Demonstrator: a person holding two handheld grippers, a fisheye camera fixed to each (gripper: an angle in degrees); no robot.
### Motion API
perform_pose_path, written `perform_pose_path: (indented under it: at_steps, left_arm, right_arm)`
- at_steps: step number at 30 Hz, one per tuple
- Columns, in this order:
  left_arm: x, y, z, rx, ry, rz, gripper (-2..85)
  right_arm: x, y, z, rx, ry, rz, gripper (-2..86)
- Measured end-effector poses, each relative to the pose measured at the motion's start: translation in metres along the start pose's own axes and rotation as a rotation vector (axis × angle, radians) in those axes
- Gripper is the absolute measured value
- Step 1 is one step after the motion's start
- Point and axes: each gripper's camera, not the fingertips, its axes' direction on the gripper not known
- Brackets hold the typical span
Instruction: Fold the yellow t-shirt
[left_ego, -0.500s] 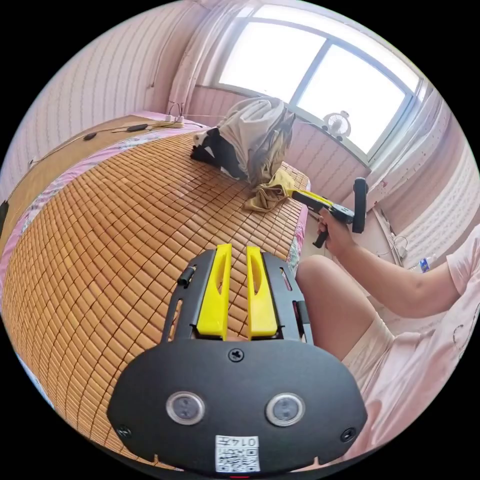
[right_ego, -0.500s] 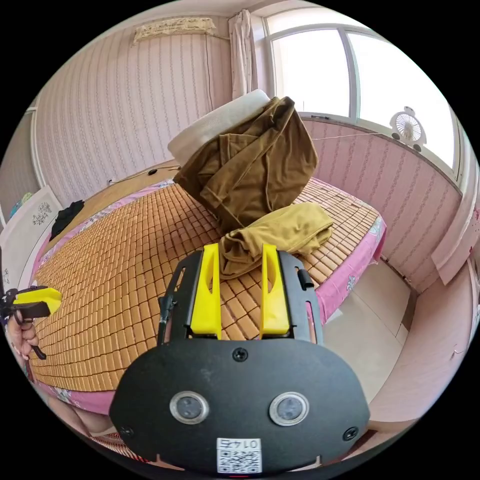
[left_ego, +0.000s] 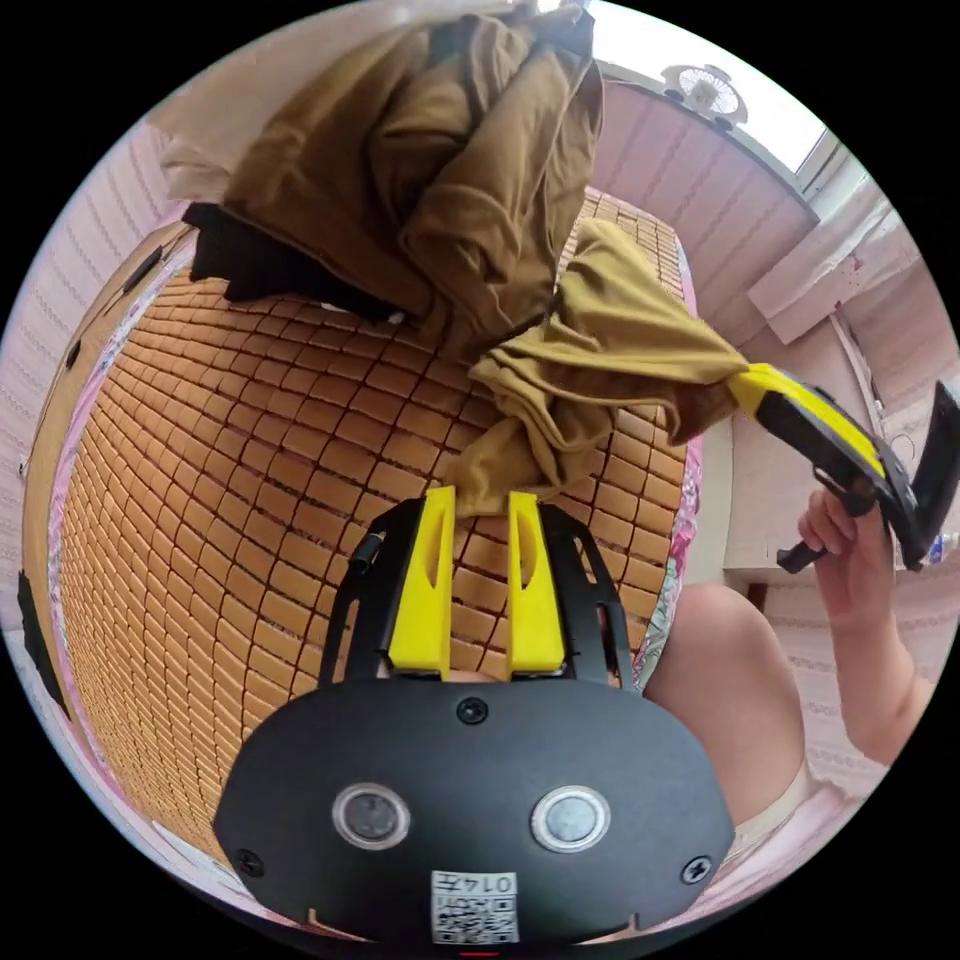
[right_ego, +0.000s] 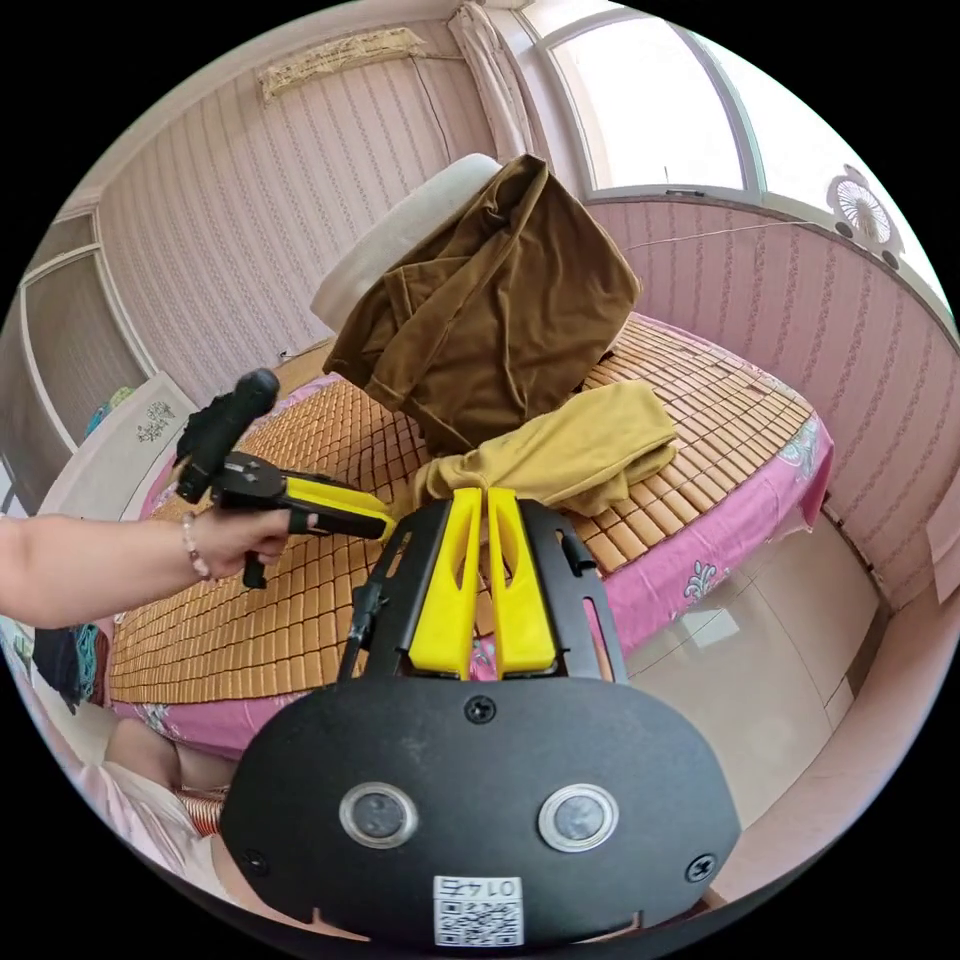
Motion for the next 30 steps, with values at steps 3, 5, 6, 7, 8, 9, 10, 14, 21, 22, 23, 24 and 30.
perform_pose_path:
  at_steps: [3, 5, 6, 7, 8, 9, 10, 14, 21, 22, 23, 24, 30]
  left_arm:
    - [0.0, 0.012, -0.013, 0.001, 0.093, -0.014, 0.9]
    - [-0.002, 0.039, -0.046, 0.101, 0.145, -0.027, 0.1]
    - [-0.006, 0.065, -0.073, 0.159, 0.172, -0.047, -0.2]
    - [-0.01, 0.097, -0.102, 0.216, 0.182, -0.07, -0.4]
    - [-0.013, 0.116, -0.118, 0.242, 0.181, -0.084, -0.5]
    - [-0.019, 0.157, -0.15, 0.288, 0.167, -0.12, -0.6]
    - [-0.026, 0.201, -0.181, 0.324, 0.153, -0.165, -0.6]
    - [-0.038, 0.333, -0.277, 0.412, 0.051, -0.313, -0.8]
    - [-0.012, 0.547, -0.453, 0.689, -0.229, -0.574, -1.0]
    - [-0.003, 0.57, -0.476, 0.749, -0.26, -0.591, -1.0]
    - [0.001, 0.58, -0.487, 0.775, -0.272, -0.595, -1.0]
    - [0.01, 0.595, -0.504, 0.821, -0.287, -0.594, -1.0]
    - [0.061, 0.59, -0.544, 0.997, -0.195, -0.4, -1.0]
  right_arm:
    - [0.017, 0.003, -0.052, 0.054, -0.066, -0.012, 0.4]
    - [0.024, 0.004, -0.083, 0.092, -0.095, -0.01, 0.3]
    - [0.028, 0.004, -0.104, 0.124, -0.129, -0.009, 0.3]
    - [0.03, 0.004, -0.123, 0.154, -0.164, -0.002, 0.3]
    - [0.03, 0.003, -0.132, 0.171, -0.182, 0.003, 0.3]
    - [0.03, 0.002, -0.147, 0.205, -0.221, 0.01, 0.2]
    - [0.028, -0.001, -0.159, 0.222, -0.267, 0.015, 0.2]
    - [0.007, -0.014, -0.172, 0.245, -0.423, -0.001, 0.2]
    - [-0.092, -0.053, -0.159, 0.196, -0.602, -0.113, 0.2]
    - [-0.107, -0.061, -0.157, 0.192, -0.604, -0.115, 0.1]
    - [-0.114, -0.066, -0.156, 0.191, -0.608, -0.114, 0.1]
    - [-0.125, -0.076, -0.154, 0.193, -0.604, -0.105, 0.1]
    - [-0.2, -0.217, -0.154, 0.193, -0.428, -0.197, 0.0]
